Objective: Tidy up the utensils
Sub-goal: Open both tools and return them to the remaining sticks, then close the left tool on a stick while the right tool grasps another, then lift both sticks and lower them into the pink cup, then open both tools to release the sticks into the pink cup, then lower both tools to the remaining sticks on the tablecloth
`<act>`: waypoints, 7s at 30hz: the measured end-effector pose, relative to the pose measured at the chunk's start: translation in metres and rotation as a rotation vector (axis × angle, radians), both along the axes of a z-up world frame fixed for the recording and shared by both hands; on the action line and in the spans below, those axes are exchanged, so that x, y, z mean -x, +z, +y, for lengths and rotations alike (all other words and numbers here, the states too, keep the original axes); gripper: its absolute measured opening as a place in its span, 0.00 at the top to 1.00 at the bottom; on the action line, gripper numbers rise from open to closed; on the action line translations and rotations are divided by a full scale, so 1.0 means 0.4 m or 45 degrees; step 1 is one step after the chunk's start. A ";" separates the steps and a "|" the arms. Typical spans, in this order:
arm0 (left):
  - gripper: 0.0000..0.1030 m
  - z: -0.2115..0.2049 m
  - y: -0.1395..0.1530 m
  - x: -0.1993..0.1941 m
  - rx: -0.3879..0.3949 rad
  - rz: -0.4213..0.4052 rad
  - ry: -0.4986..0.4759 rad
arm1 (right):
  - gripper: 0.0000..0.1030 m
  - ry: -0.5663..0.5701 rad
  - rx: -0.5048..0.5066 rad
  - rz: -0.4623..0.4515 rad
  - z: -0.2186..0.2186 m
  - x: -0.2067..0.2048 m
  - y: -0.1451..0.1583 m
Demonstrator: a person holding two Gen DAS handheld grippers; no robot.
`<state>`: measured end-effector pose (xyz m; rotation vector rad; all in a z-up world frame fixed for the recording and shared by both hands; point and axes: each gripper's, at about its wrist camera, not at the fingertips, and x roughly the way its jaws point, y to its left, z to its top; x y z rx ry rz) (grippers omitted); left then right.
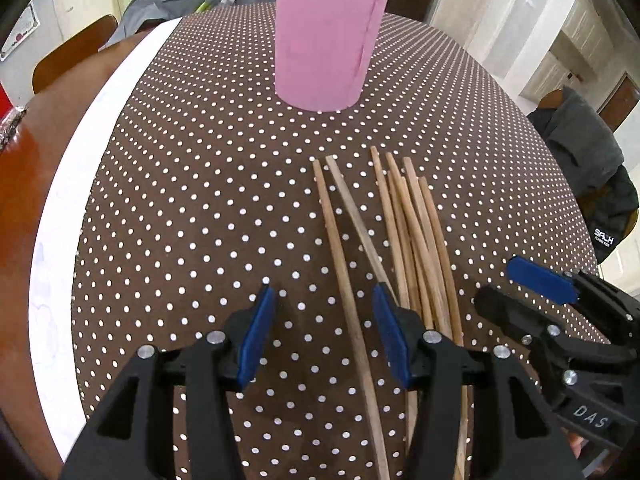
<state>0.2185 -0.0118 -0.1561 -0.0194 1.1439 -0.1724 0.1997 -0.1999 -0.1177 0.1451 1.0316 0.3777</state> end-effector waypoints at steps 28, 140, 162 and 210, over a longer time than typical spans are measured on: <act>0.88 -0.020 0.004 -0.013 -0.167 -0.054 0.048 | 0.65 0.021 0.208 0.023 0.101 -0.061 -0.026; 0.72 0.043 0.330 -0.284 0.367 -1.409 0.357 | 0.95 -0.170 -0.344 -0.943 0.057 -0.317 0.312; 0.54 0.069 0.376 -0.216 0.192 -1.214 0.324 | 0.93 -0.132 -0.300 -0.843 0.104 -0.323 0.313; 0.50 0.094 0.298 0.001 0.089 -0.701 0.230 | 0.53 -0.194 -0.161 -0.685 -0.022 -0.052 0.230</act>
